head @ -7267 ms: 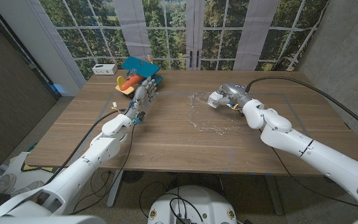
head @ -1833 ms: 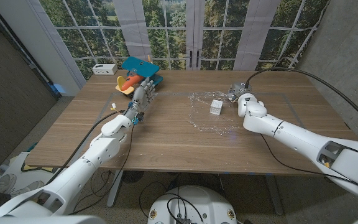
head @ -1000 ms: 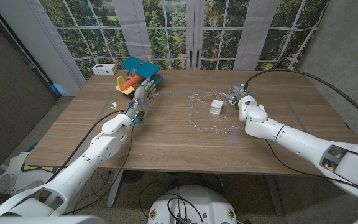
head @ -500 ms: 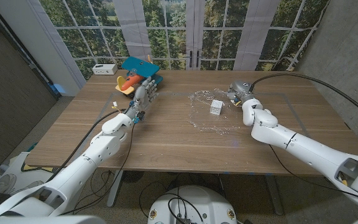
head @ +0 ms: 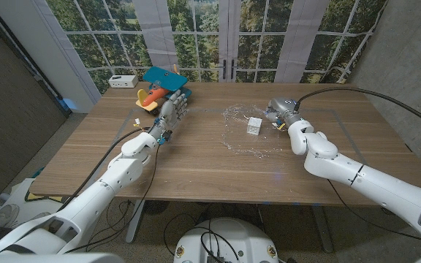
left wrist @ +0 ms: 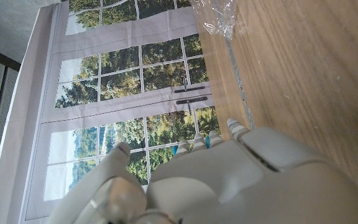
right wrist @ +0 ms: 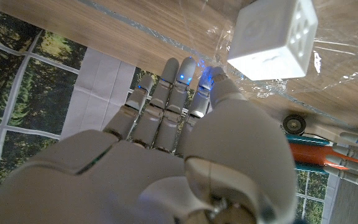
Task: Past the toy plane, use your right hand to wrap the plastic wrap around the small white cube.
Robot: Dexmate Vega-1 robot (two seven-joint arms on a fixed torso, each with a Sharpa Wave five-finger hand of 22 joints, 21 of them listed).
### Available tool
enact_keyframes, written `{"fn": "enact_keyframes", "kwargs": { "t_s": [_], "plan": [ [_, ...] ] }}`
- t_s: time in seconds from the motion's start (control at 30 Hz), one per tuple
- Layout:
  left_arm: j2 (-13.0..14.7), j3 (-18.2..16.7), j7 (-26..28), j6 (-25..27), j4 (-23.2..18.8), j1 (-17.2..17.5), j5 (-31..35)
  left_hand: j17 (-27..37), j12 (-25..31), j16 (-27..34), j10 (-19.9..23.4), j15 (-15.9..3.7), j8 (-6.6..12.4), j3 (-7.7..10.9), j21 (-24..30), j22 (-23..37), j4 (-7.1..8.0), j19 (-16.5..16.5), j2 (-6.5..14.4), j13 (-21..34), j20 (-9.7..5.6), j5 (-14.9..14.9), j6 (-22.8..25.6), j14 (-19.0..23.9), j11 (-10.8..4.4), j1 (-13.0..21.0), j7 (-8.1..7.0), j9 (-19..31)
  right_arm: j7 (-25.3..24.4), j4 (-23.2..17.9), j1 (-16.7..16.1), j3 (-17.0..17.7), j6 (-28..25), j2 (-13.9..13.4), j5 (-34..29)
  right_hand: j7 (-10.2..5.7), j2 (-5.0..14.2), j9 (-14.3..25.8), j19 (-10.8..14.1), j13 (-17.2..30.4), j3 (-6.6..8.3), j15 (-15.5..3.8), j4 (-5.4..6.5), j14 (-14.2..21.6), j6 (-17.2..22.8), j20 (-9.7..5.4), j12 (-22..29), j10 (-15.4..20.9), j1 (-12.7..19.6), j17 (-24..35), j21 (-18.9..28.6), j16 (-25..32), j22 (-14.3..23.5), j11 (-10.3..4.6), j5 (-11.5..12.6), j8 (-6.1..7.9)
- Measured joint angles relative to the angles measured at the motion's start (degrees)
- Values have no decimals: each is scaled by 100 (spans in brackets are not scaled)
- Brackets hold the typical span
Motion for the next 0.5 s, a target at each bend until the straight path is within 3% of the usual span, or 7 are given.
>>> {"fn": "enact_keyframes", "kwargs": {
  "t_s": [0.3, 0.5],
  "plan": [
    [-24, 18, -37, -8, 49, -27, -1, 0, 0, 0, 0, 0, 0, 0, 0, 0, 0, 0, 0, 0, 0, 0, 0, 0, 0, 0, 0, 0, 356, -312, -174, 78, 164, -143, -248, -10, -29, -45, -2, -64, 0, 43, 0, -184, 10, -2, -173, -383, 30, -9, 0, -123, -3, -93, 0, 0],
    [-41, 36, -42, -8, 87, -54, -1, 0, 0, 0, 0, 0, 0, 0, 0, 0, 0, 0, 0, 0, 0, 0, 0, 0, 0, 0, 0, 0, 320, -366, -232, 139, 254, -156, -261, 22, -5, -58, -30, -96, 0, 53, 0, -193, 42, -31, -217, -421, 53, -9, 0, -134, -2, -132, -4, -7]
  ]
}}
